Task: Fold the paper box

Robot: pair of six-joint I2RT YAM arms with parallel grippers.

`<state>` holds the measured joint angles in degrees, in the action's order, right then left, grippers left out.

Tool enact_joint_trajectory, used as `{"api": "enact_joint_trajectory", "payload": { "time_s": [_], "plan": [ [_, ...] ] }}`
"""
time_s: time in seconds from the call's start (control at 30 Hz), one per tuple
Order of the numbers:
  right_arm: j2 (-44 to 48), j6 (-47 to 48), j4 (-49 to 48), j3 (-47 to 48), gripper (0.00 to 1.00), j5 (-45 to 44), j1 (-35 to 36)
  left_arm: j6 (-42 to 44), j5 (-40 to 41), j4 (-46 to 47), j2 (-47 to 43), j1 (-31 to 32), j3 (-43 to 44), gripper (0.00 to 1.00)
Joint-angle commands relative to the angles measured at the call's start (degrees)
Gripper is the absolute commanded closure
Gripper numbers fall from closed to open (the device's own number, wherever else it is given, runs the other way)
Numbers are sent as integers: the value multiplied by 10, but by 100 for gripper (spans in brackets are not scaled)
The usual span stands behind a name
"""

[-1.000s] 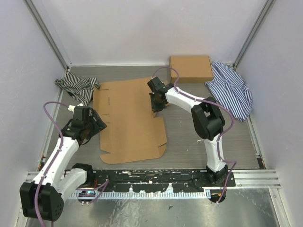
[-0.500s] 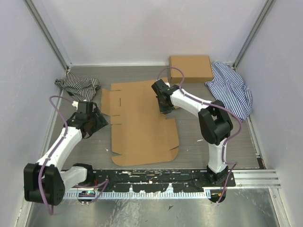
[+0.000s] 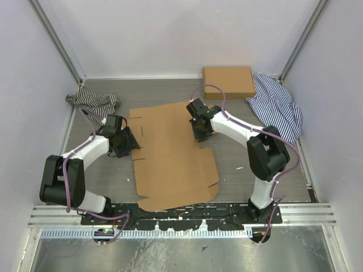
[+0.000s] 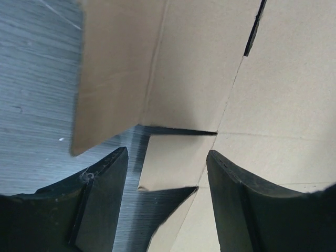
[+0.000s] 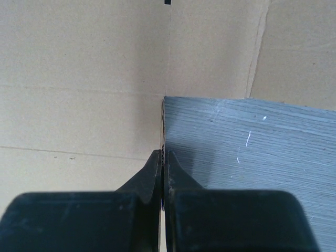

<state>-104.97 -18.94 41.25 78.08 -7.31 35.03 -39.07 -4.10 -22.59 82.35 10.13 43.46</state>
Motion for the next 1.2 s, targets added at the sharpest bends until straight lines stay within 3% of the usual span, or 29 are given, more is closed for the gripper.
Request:
{"api": "enact_joint_trajectory", "payload": {
  "time_s": [0.0,0.17,0.4,0.97,1.17],
  "plan": [
    [44,11,-14,5,99,12,0,5,-10,11,20,14,26,32],
    [44,10,-15,4,99,16,0,5,-3,12,27,26,13,33],
    [36,4,-19,5,99,16,0,0,-12,13,15,35,7,45],
    [14,-13,-31,3,99,32,5,-37,-10,-2,5,112,61,46],
    [-1,-17,-31,11,94,34,16,-39,-2,1,18,125,72,46]
  ]
}}
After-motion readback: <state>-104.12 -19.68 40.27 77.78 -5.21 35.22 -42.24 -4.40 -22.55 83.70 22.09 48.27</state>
